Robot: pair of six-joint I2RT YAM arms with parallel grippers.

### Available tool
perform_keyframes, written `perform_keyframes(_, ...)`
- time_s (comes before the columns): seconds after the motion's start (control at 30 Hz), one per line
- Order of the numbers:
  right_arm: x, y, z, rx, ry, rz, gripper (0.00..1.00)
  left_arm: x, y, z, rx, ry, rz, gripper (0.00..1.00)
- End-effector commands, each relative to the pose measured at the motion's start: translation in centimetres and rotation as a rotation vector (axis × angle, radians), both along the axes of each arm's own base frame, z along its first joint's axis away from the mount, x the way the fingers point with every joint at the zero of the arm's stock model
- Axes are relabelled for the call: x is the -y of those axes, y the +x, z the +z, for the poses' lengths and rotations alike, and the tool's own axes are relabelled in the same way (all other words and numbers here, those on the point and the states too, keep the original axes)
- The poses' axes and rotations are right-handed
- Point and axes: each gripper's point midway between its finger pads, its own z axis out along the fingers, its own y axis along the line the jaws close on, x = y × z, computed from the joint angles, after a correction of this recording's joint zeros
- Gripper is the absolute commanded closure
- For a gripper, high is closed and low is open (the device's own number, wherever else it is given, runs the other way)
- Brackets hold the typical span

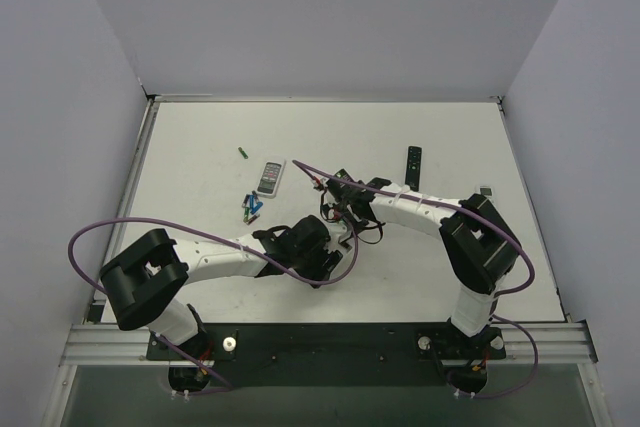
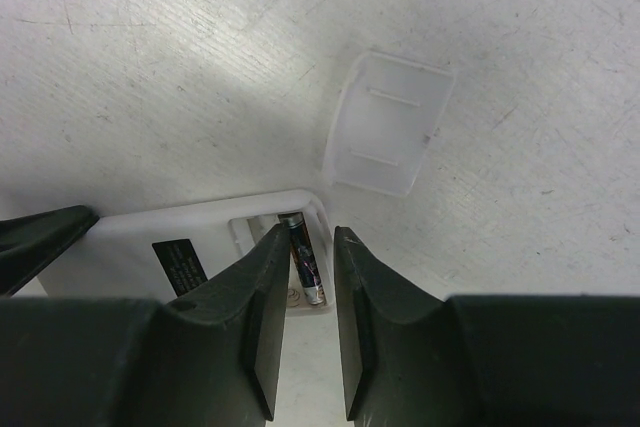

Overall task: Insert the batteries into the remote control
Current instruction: Load the battery into the remote control.

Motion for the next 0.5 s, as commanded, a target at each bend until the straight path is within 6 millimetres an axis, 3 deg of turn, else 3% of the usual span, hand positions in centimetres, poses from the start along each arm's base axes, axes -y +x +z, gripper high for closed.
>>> perform_keyframes(0.0, 0.6, -0.5, -0.6, -0.006, -0.059, 0.034, 0.8, -0.8, 0.0, -0.2, -0.002, 0.03, 0.018, 0.88)
perform_keyframes(0.47, 0.9, -2.3, -2.2, -0.063, -0.118, 0.091, 0.78, -0.9, 0.1, -0.3, -0.003, 0.035, 0.023, 0.88)
